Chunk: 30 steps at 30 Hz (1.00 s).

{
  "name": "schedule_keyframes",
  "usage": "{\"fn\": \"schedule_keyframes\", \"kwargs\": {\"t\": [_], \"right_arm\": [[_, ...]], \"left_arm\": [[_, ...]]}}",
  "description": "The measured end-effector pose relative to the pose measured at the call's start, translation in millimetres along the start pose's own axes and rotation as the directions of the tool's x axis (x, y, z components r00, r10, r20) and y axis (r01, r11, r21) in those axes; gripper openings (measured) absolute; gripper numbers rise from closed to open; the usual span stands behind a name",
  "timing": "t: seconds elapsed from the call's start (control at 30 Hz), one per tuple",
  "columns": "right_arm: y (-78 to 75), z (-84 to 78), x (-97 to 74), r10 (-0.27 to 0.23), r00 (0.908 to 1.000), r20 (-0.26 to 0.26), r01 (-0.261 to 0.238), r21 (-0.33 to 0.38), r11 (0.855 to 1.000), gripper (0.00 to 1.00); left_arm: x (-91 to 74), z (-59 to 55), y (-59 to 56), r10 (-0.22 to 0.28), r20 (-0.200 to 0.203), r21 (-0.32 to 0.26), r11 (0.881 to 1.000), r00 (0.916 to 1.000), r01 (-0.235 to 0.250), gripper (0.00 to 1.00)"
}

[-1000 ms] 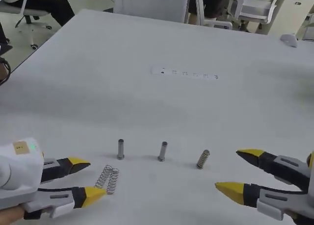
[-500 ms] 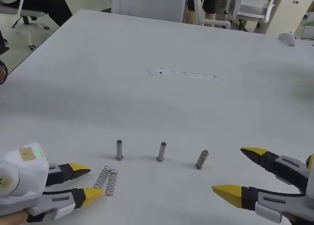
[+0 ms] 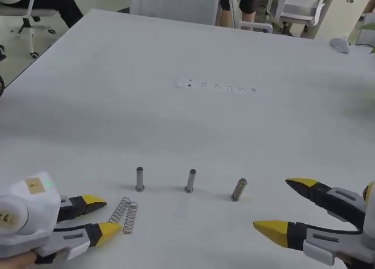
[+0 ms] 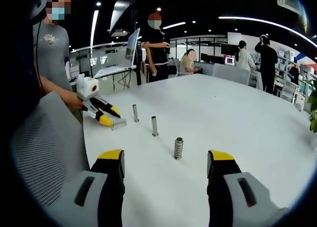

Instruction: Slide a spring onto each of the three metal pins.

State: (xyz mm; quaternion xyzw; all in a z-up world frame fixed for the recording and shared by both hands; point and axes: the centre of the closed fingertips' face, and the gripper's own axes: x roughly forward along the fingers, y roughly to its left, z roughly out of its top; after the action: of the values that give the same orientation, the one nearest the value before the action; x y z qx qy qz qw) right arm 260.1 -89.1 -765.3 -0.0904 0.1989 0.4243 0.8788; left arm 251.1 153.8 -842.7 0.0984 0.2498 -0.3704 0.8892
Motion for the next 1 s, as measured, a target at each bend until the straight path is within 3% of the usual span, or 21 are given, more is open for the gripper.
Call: {"fn": "schedule_keyframes", "kwargs": {"t": [0.27, 0.73, 0.87, 1.0], "right_arm": [[-0.3, -6.5, -0.7, 0.006, 0.9999, -0.012, -0.005, 0.01, 1.0, 0.66], [-9.6, -12.0, -4.7, -0.005, 0.9999, -0.017, 0.005, 0.021, 1.0, 0.63], [-11.5, -12.8, -5.3, -0.005, 0.9999, -0.014, 0.006, 0.025, 1.0, 0.63], [-12.1, -12.5, -5.2, -0.004, 0.9999, -0.011, 0.005, 0.029, 1.0, 0.62]], "left_arm": [[-1.7, -1.5, 9.6, 0.052, -0.006, 0.017, 0.999, 0.9986, -0.052, 0.23], [9.3, 0.9, -3.5, 0.034, 0.012, 0.054, 0.998, 0.9994, -0.034, 0.15], [10.0, 0.4, -6.3, 0.022, 0.005, 0.061, 0.998, 0.9997, -0.023, 0.07], [9.4, 0.3, -6.2, 0.026, 0.003, 0.06, 0.998, 0.9997, -0.026, 0.08]]}}
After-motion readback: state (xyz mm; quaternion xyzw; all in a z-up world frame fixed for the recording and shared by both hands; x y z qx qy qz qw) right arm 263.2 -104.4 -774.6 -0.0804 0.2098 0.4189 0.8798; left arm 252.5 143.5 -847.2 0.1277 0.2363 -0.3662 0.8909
